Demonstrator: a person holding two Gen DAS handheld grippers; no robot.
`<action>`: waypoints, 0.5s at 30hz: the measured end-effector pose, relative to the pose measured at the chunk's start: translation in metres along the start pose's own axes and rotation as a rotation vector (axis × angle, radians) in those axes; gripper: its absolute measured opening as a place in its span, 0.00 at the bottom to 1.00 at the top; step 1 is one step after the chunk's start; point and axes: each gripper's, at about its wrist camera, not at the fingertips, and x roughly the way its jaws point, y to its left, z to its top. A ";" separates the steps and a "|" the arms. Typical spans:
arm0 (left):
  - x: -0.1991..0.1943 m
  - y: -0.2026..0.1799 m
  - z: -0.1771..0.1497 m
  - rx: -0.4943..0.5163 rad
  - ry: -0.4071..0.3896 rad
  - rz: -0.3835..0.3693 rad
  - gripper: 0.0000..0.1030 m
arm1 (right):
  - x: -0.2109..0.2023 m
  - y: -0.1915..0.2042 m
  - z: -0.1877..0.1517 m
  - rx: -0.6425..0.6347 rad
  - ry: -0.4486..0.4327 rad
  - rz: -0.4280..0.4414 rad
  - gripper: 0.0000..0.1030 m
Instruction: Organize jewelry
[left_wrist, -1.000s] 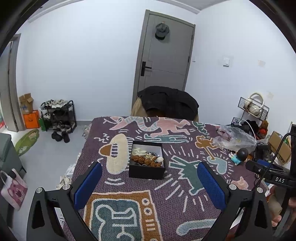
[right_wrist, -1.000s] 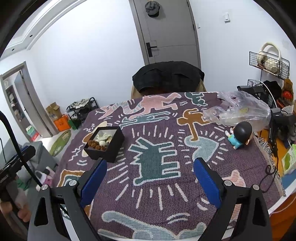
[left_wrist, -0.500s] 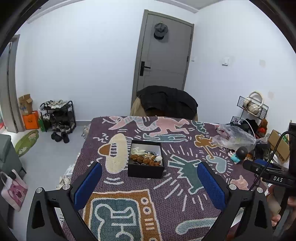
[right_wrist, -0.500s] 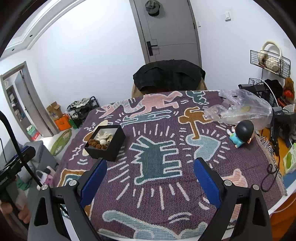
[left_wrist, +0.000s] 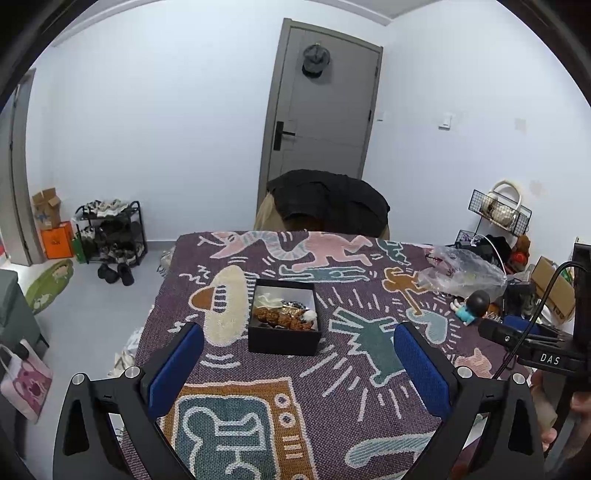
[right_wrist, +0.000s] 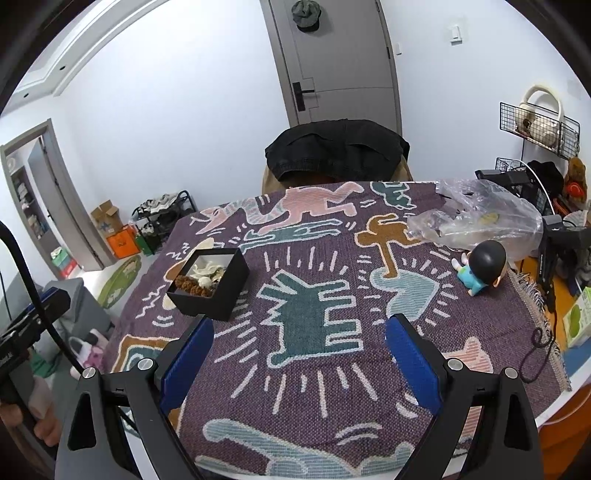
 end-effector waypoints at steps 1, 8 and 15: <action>0.001 -0.001 0.001 0.001 0.003 -0.002 1.00 | 0.000 0.000 0.000 0.000 -0.001 -0.001 0.92; 0.000 -0.015 0.007 0.032 0.002 -0.007 1.00 | -0.004 -0.005 0.001 0.010 -0.012 0.003 0.92; 0.000 -0.022 0.004 0.066 -0.002 -0.015 1.00 | -0.001 -0.006 0.000 0.015 -0.007 0.005 0.92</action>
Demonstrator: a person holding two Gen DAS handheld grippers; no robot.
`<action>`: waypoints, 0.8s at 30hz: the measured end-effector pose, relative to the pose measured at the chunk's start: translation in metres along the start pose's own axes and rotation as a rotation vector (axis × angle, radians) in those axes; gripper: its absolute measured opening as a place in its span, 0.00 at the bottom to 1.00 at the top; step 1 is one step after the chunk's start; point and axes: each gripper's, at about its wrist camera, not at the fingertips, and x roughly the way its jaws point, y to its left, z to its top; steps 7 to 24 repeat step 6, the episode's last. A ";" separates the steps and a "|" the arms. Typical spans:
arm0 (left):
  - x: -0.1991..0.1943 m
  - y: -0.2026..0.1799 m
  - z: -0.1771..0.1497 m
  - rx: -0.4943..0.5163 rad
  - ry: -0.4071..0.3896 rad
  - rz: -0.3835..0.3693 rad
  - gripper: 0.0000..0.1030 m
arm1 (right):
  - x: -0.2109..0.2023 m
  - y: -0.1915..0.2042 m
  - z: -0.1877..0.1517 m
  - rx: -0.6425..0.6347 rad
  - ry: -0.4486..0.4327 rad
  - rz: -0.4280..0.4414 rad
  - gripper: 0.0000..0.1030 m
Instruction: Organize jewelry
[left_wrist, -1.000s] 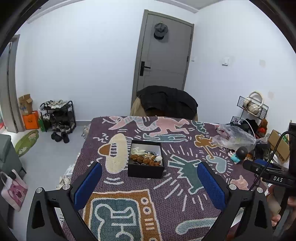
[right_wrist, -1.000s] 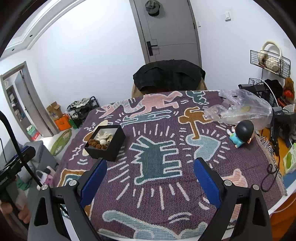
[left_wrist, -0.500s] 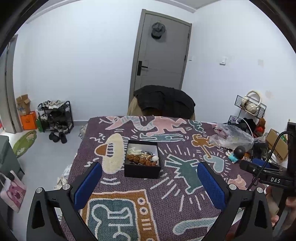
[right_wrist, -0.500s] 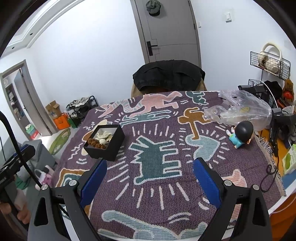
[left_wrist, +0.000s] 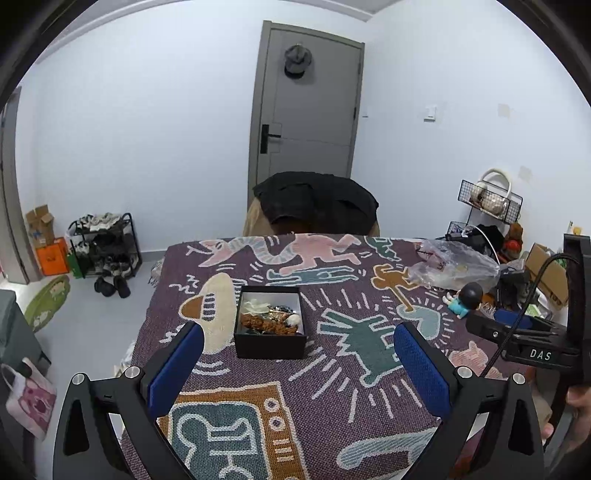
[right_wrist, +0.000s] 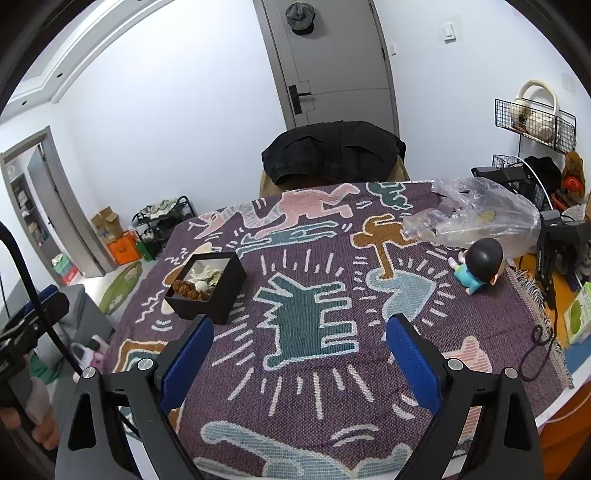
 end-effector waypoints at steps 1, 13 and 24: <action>0.001 0.001 -0.001 0.000 0.001 -0.001 1.00 | 0.001 0.001 -0.001 -0.002 0.003 0.000 0.92; 0.008 0.006 -0.003 -0.015 0.010 -0.006 1.00 | 0.010 0.005 -0.003 -0.012 0.021 -0.003 0.92; 0.008 0.006 -0.003 -0.015 0.010 -0.006 1.00 | 0.010 0.005 -0.003 -0.012 0.021 -0.003 0.92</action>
